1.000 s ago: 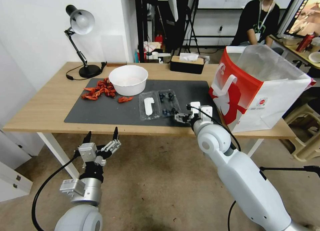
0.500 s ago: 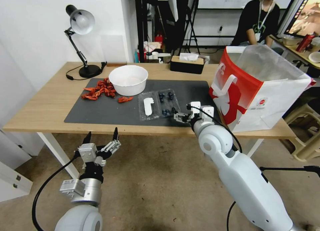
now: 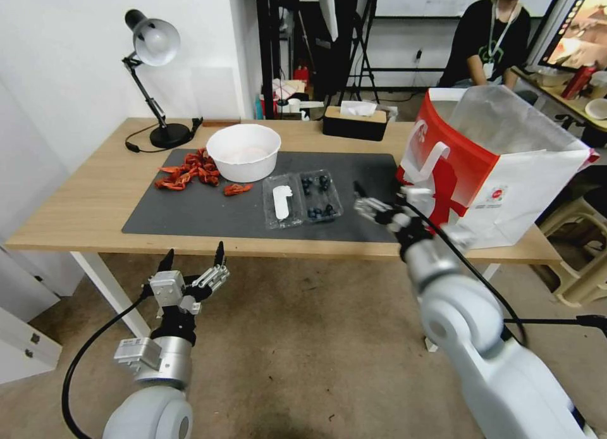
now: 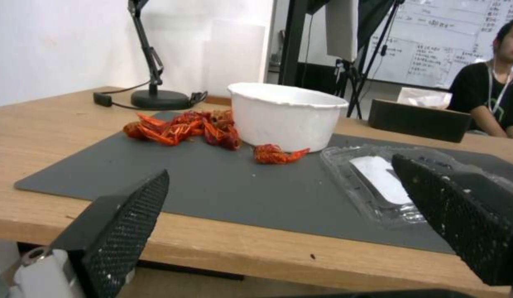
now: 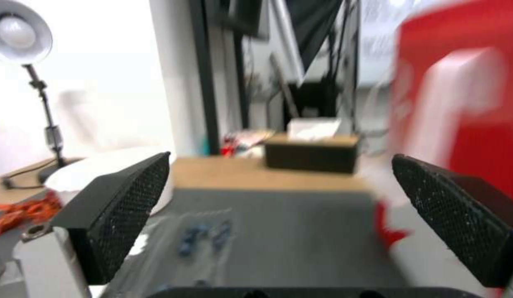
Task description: Close the takeout container lid, then place the container into the takeout bag.
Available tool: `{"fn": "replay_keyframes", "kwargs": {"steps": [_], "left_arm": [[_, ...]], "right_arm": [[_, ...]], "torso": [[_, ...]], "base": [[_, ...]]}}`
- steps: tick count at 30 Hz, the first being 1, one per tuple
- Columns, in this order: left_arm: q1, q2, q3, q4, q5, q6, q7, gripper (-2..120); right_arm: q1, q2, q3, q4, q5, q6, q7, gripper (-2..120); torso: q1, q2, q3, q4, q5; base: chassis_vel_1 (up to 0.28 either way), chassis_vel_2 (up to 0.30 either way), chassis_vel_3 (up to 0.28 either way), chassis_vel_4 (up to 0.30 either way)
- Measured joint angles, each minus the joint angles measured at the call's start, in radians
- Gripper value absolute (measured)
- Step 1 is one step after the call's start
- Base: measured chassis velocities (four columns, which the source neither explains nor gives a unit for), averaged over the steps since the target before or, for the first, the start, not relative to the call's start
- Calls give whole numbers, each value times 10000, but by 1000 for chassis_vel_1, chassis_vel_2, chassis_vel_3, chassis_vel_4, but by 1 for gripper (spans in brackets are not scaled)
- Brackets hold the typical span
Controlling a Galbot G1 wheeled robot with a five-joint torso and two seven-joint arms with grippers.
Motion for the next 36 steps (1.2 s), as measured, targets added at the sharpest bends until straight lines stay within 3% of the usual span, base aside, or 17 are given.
{"fn": "replay_keyframes", "kwargs": {"steps": [6, 13, 28, 36], "left_arm": [[4, 228, -4, 29, -121, -9, -31, 100], [-4, 389, -11, 49, -192, -13, -63, 100], [25, 699, 115, 117, -273, -197, -94, 100], [-508, 1651, 1150, 506, -1969, -946, -319, 100]], "right_arm": [[-2518, 437, 404, 1162, -2062, 1444, 175, 100], [-4415, 1035, -151, 1213, -3785, 2688, 757, 100], [-4712, 1463, -609, 559, -4302, 3093, 1168, 100], [-4734, 1451, -640, 427, -4298, 3104, 1168, 100]], "torso": [[-1, 0, -1, 2, -2], [0, 0, -1, 1, -4], [1, -1, 1, 4, -3], [0, -1, 1, 1, -3]], "base": [[0, 0, 0, 0], [0, 0, 0, 0], [0, 0, 0, 0], [0, 0, 0, 0]]}}
